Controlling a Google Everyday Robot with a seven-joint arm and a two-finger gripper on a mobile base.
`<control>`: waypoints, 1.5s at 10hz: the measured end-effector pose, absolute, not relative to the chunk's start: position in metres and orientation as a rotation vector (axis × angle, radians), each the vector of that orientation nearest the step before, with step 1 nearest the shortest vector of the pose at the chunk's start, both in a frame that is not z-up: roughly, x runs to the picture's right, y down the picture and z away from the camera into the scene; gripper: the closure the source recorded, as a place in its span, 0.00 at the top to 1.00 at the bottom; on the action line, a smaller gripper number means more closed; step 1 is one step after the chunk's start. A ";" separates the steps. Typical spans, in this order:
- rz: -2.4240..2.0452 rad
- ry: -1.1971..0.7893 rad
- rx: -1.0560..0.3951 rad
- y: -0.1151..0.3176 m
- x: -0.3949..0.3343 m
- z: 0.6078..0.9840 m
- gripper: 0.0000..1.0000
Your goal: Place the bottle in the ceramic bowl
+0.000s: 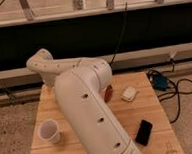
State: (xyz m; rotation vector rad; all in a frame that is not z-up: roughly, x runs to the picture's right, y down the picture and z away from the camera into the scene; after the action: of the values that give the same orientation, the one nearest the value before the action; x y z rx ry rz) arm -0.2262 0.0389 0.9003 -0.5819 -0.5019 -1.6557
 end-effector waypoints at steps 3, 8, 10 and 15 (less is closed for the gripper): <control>-1.659 -0.505 -0.569 0.045 -0.223 0.911 0.80; -1.683 -0.489 -0.578 0.054 -0.221 0.940 0.80; -1.685 -0.518 -0.593 0.061 -0.224 0.951 0.75; -1.678 -0.595 -0.586 0.065 -0.226 0.954 0.27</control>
State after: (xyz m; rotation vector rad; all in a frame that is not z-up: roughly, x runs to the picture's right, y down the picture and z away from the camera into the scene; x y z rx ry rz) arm -0.2259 0.0648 0.9541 -0.5858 -0.5953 -1.6782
